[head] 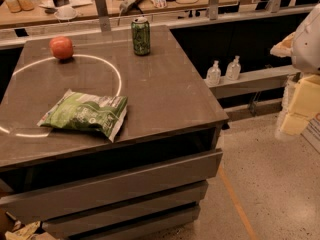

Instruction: Pick green can

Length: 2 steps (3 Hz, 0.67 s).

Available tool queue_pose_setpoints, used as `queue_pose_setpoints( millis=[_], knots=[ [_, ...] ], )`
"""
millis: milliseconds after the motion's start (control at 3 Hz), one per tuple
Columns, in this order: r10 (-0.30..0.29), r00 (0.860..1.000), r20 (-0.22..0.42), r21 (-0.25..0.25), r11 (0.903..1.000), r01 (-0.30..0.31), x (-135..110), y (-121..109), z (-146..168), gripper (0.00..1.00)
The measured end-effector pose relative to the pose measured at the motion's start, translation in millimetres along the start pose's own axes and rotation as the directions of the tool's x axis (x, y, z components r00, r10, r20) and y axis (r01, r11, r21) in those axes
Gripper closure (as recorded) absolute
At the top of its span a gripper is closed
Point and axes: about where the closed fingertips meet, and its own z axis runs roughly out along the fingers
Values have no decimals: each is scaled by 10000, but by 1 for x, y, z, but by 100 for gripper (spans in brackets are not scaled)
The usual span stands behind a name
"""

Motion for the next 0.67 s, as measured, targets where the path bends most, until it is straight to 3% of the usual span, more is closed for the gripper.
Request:
queue_pose_setpoints(
  millis=[333,667],
  knots=[
    [0,10000,2,2,10000,0,0,0,0,0],
    [377,9930,1117,304,9987,-413,-9,-11,-3,0]
  ],
)
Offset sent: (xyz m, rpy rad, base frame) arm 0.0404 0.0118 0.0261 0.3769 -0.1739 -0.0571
